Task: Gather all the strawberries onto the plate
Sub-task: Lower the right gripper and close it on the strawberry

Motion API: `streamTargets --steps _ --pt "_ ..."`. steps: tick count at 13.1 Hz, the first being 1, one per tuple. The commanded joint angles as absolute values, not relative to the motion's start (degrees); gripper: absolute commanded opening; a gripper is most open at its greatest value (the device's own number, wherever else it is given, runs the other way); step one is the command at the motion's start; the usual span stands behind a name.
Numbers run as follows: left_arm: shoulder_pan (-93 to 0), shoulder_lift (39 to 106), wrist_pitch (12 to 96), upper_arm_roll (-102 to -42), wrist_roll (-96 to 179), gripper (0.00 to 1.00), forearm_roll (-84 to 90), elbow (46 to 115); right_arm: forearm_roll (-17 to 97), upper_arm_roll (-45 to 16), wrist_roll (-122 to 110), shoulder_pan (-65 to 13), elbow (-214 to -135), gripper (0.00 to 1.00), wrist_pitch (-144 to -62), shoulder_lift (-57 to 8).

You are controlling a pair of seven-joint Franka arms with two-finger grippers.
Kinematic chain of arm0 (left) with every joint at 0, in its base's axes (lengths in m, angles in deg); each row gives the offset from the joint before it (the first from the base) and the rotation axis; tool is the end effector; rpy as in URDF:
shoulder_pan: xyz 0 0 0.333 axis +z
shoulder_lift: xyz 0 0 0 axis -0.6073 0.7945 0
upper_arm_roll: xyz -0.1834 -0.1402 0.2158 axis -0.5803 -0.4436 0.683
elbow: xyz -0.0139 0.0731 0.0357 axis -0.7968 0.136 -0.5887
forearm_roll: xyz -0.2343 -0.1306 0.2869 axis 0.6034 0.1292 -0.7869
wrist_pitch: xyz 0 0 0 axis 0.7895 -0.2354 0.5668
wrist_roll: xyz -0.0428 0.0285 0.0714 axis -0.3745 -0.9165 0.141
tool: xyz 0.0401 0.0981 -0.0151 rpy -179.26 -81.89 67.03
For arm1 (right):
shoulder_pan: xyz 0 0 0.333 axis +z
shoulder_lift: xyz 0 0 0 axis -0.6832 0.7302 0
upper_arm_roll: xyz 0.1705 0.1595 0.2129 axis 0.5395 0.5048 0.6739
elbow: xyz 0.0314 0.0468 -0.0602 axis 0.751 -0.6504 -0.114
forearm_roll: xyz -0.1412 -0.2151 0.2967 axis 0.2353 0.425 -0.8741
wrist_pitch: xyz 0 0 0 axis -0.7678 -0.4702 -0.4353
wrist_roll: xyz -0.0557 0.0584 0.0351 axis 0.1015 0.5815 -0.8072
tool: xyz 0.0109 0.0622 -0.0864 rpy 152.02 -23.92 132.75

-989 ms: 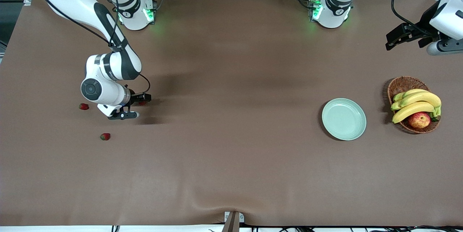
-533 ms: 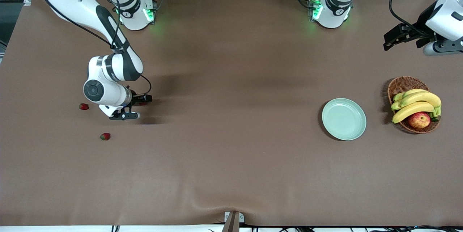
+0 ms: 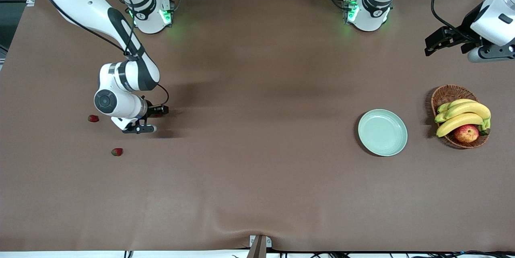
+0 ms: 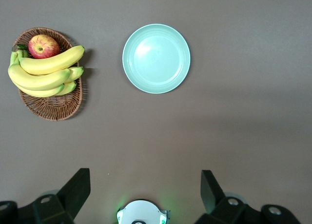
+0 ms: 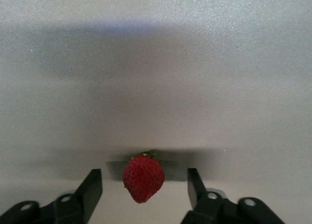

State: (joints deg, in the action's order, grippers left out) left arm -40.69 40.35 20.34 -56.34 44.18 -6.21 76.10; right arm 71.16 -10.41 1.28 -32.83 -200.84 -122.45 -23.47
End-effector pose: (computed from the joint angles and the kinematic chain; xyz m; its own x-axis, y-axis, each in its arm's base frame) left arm 0.5025 -0.0529 0.6331 0.9942 0.0581 -0.0909 0.0559 -0.9981 -0.0264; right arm 0.5236 0.0813 0.1738 0.9671 0.0344 -0.2522 0.0268 -0.9991 -0.0335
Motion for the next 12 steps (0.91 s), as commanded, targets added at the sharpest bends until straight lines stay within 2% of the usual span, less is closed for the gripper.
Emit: streamTargets --steps 1,2,3,4,9,12 --pt "-40.9 39.9 20.7 -56.5 44.2 1.0 -6.2 76.6 70.1 -10.7 2.1 -32.0 -201.1 0.34 -123.2 -23.6" --pt "-40.9 39.9 20.7 -56.5 44.2 1.0 -6.2 76.6 70.0 -10.7 2.1 -32.1 -201.0 0.19 -123.2 -23.6" --pt "-40.9 39.9 20.7 -56.5 44.2 1.0 -6.2 76.6 70.0 -10.7 2.1 -32.2 -201.0 0.1 -123.2 -23.6" --pt "-40.9 40.0 20.7 -56.5 44.2 1.0 -6.2 76.6 69.9 -10.7 2.1 -32.4 -201.0 0.07 -123.1 -23.6" --pt "-40.9 40.0 20.8 -57.0 44.2 1.0 -6.2 76.6 69.9 -10.7 1.8 -33.0 -198.5 0.05 -118.5 -26.6" --pt "-40.9 40.2 21.4 -58.3 45.1 1.0 -6.2 76.6 70.0 -10.9 1.3 -33.0 -188.0 0.05 -103.8 -28.6"
